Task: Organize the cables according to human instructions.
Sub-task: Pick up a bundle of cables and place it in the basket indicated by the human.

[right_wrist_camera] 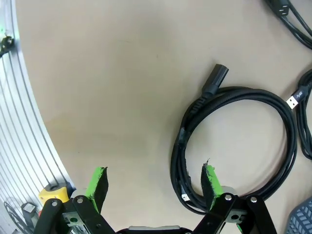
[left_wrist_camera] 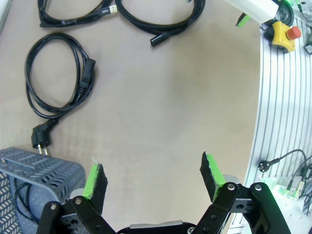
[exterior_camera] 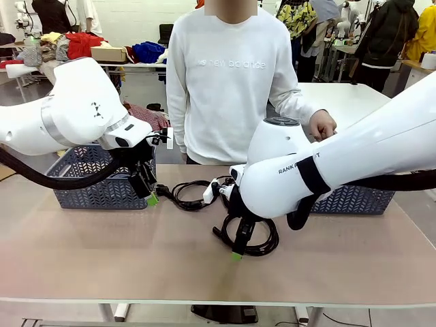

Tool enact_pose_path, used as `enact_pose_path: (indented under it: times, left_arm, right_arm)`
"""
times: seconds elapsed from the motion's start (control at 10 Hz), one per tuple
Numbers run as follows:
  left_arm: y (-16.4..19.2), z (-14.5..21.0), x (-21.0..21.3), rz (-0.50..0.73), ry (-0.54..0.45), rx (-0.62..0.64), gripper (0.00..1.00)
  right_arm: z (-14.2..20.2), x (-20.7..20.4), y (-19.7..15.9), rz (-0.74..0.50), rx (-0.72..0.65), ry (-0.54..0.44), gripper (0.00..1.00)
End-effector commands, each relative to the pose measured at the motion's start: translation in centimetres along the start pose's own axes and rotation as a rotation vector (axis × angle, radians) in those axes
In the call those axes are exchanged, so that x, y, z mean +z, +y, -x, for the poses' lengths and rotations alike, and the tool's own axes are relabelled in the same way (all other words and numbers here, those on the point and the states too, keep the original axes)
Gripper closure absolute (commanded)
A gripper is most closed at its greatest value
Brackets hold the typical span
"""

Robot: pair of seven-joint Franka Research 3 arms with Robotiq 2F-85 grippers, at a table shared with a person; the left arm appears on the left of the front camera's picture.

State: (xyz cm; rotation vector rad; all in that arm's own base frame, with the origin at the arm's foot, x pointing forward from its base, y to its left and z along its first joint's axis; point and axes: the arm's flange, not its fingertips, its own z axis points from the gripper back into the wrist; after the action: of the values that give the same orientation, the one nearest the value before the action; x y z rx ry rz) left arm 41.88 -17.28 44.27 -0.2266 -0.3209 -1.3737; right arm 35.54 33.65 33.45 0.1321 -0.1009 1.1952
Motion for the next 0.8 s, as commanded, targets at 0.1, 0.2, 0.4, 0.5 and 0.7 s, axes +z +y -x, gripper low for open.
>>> enact_pose_path:
  times: [0.1, 0.2, 0.4, 0.5, 0.7]
  left_arm:
    - [-0.1, 0.1, 0.0, -0.001, -0.001, 0.01, 0.0]
    - [-0.1, 0.1, 0.0, -0.001, -0.001, 0.01, 0.0]
    - [-0.1, 0.1, 0.0, -0.001, -0.001, 0.01, 0.0]
    - [-0.1, 0.1, 0.0, -0.001, -0.001, 0.01, 0.0]
    - [-0.1, 0.1, 0.0, -0.001, -0.001, 0.01, 0.0]
  right_arm:
    - [-1.6, -0.7, -1.1, 0.0, -0.015, 0.02, 0.0]
    - [-1.8, -1.0, -1.4, -0.002, -0.014, 0.027, 0.0]
    - [-2.2, -1.6, -1.9, -0.004, -0.012, 0.037, 0.0]
    - [-2.3, -1.9, -2.1, -0.002, -0.011, 0.053, 0.0]
    - [-2.5, -2.5, -2.5, 0.004, -0.01, 0.077, 0.0]
